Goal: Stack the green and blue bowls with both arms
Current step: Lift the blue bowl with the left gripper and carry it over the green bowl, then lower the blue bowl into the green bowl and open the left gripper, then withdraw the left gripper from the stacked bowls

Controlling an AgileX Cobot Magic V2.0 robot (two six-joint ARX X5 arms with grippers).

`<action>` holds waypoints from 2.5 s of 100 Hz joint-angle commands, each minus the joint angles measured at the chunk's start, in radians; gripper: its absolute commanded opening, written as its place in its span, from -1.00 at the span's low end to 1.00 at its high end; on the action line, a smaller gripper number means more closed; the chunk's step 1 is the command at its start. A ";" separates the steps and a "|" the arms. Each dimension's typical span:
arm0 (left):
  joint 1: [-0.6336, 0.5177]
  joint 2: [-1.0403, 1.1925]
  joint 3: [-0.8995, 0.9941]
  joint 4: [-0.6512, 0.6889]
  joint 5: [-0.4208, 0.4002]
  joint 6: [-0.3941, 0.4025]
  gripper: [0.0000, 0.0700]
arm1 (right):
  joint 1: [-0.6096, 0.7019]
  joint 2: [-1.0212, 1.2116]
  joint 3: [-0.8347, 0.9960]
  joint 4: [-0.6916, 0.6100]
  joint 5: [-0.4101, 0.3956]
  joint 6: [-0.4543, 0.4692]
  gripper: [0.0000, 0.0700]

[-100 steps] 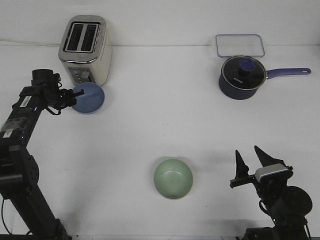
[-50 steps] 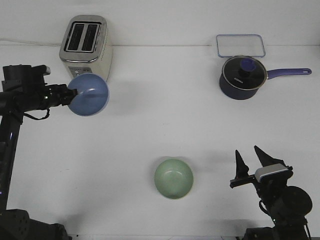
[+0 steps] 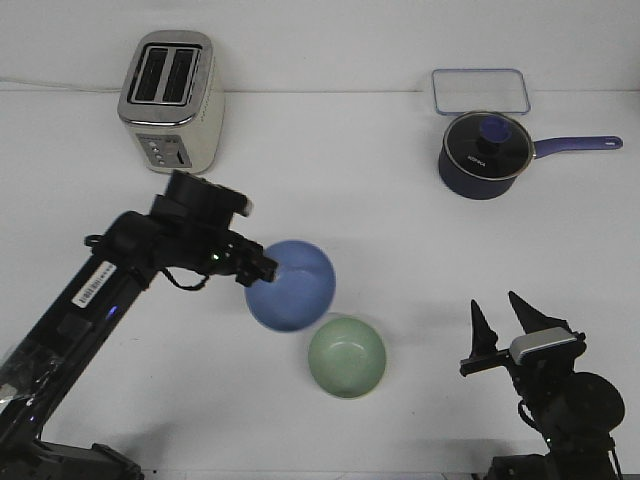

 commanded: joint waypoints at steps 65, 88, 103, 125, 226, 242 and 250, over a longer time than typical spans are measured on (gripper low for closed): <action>-0.285 0.111 -0.302 0.372 -0.103 -0.124 -0.96 | 0.002 0.002 0.008 0.015 -0.001 0.014 0.14; -0.312 0.145 -0.302 0.398 -0.101 -0.122 -0.60 | 0.002 0.002 0.008 0.013 -0.001 0.014 0.14; -0.319 0.137 -0.297 0.401 -0.100 -0.129 0.10 | 0.002 0.002 0.008 0.012 -0.001 0.014 0.14; -0.262 0.042 -0.240 0.359 -0.211 -0.125 0.11 | 0.002 0.002 0.008 0.011 -0.001 0.014 0.14; 0.369 -1.196 -1.111 0.930 -0.549 -0.023 -0.95 | 0.001 0.000 0.008 0.019 0.080 0.040 -0.98; 0.369 -1.261 -1.123 0.882 -0.621 -0.039 -0.97 | 0.001 -0.019 0.009 0.054 0.079 0.052 -1.00; 0.369 -1.265 -1.122 0.890 -0.638 -0.036 -0.96 | 0.001 -0.023 0.010 0.050 0.079 0.055 -1.00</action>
